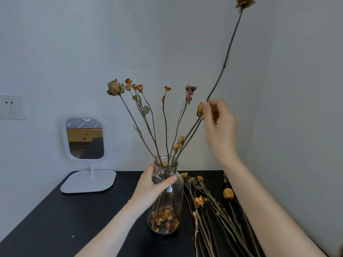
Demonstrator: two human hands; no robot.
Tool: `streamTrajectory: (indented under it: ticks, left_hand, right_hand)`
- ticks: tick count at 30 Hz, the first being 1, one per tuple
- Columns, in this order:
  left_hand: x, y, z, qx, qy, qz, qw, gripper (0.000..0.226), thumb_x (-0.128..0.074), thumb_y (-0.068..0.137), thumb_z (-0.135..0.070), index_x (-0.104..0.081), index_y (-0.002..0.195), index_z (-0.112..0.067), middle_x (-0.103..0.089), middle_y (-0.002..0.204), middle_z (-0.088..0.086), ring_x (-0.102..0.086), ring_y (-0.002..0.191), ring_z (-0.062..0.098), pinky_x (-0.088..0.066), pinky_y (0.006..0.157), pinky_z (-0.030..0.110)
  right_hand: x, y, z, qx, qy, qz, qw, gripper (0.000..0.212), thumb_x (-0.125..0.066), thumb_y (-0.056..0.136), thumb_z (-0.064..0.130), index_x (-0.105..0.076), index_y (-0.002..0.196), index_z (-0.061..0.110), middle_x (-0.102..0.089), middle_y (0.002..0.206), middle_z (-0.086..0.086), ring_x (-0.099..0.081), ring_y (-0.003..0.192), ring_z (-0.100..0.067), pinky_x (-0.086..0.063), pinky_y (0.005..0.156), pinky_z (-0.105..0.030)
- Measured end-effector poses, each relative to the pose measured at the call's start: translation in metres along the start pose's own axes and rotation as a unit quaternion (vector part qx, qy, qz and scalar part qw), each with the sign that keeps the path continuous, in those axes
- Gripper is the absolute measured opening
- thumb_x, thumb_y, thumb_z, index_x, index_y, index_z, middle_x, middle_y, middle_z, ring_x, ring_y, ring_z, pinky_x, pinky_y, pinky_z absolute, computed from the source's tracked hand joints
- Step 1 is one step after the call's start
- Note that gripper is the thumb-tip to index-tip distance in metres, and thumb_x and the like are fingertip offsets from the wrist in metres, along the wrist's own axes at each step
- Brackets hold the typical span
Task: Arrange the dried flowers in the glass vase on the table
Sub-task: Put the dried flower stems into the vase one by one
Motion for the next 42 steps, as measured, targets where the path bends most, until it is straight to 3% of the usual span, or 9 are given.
streamTrajectory:
  ticks: [4,8,15,22,32,37,40,42]
  left_hand:
    - [0.0,0.0,0.002,-0.008,-0.012,-0.007,1.0,0.036,-0.072,0.068,-0.049,-0.051,0.098,-0.046,-0.059,0.103,-0.026,-0.05,0.099,-0.011,-0.034,0.076,0.01]
    - [0.0,0.0,0.003,-0.02,-0.024,-0.014,0.999,0.041,-0.07,0.063,-0.054,-0.055,0.099,-0.042,-0.064,0.099,-0.026,-0.052,0.095,-0.018,-0.038,0.072,0.008]
    - [0.0,0.0,0.005,-0.023,-0.028,-0.025,0.999,0.047,-0.069,0.057,-0.061,-0.055,0.097,-0.041,-0.065,0.098,-0.023,-0.056,0.092,-0.015,-0.041,0.07,0.01]
    - [0.0,0.005,0.008,-0.019,-0.025,-0.011,0.999,0.051,-0.067,0.057,-0.062,-0.053,0.101,-0.041,-0.062,0.109,-0.017,-0.055,0.105,0.001,-0.041,0.082,0.016]
    - [-0.002,0.011,0.007,-0.012,-0.025,0.004,1.0,0.053,-0.066,0.057,-0.062,-0.052,0.103,-0.042,-0.062,0.113,-0.015,-0.054,0.108,0.003,-0.041,0.085,0.017]
    - [0.001,0.009,0.006,0.002,-0.013,0.006,1.0,0.06,-0.068,0.056,-0.06,-0.051,0.109,-0.04,-0.061,0.113,-0.017,-0.054,0.111,0.004,-0.044,0.09,0.023]
    - [0.007,-0.003,0.007,0.013,-0.03,-0.032,0.999,0.083,-0.071,0.059,-0.054,-0.042,0.133,-0.031,-0.048,0.132,-0.018,-0.043,0.123,0.005,-0.037,0.104,0.031]
    - [0.017,-0.021,0.007,-0.008,-0.018,-0.104,0.994,0.07,-0.068,0.071,-0.046,-0.039,0.133,-0.031,-0.039,0.131,-0.022,-0.035,0.124,0.001,-0.03,0.103,0.024]
  right_hand:
    - [-0.02,-0.027,-0.013,-0.025,-0.017,0.084,0.996,0.017,-0.052,0.093,0.027,-0.062,0.098,0.014,-0.057,0.071,0.015,-0.06,0.069,-0.007,-0.052,0.063,-0.025]
    - [-0.031,-0.054,-0.029,-0.062,0.007,0.132,0.989,0.012,-0.055,0.09,0.026,-0.063,0.093,0.018,-0.063,0.074,0.012,-0.059,0.063,-0.001,-0.05,0.059,-0.013]
    - [-0.048,-0.083,-0.043,-0.084,-0.025,0.211,0.974,0.009,-0.058,0.088,0.029,-0.06,0.08,0.025,-0.057,0.064,0.014,-0.054,0.064,0.005,-0.043,0.056,-0.008]
    - [-0.05,-0.088,-0.05,-0.137,0.054,0.211,0.966,0.007,-0.058,0.089,0.027,-0.063,0.085,0.024,-0.064,0.074,0.008,-0.059,0.075,-0.001,-0.047,0.064,-0.008]
    - [-0.054,-0.089,-0.057,-0.181,0.068,0.234,0.953,0.011,-0.058,0.089,0.029,-0.064,0.085,0.02,-0.062,0.072,0.008,-0.054,0.057,0.007,-0.044,0.056,-0.008]
    - [-0.053,-0.09,-0.055,-0.196,0.092,0.251,0.944,0.005,-0.059,0.088,0.031,-0.062,0.09,0.027,-0.063,0.077,0.006,-0.057,0.067,-0.003,-0.047,0.062,-0.017]
    - [-0.044,-0.089,-0.056,-0.197,0.082,0.255,0.943,0.008,-0.06,0.086,0.035,-0.059,0.093,0.032,-0.065,0.082,0.002,-0.058,0.069,-0.008,-0.049,0.06,-0.019]
    - [-0.033,-0.09,-0.062,-0.205,0.075,0.259,0.941,0.009,-0.06,0.085,0.037,-0.058,0.094,0.035,-0.065,0.083,0.001,-0.056,0.063,-0.003,-0.044,0.054,-0.013]
Point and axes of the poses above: each hand's wrist, its own y-axis towards the middle knuckle, its own x-axis out of the back of the hand, z = x × y, the point moved 7 cm from there along y, towards the middle knuckle
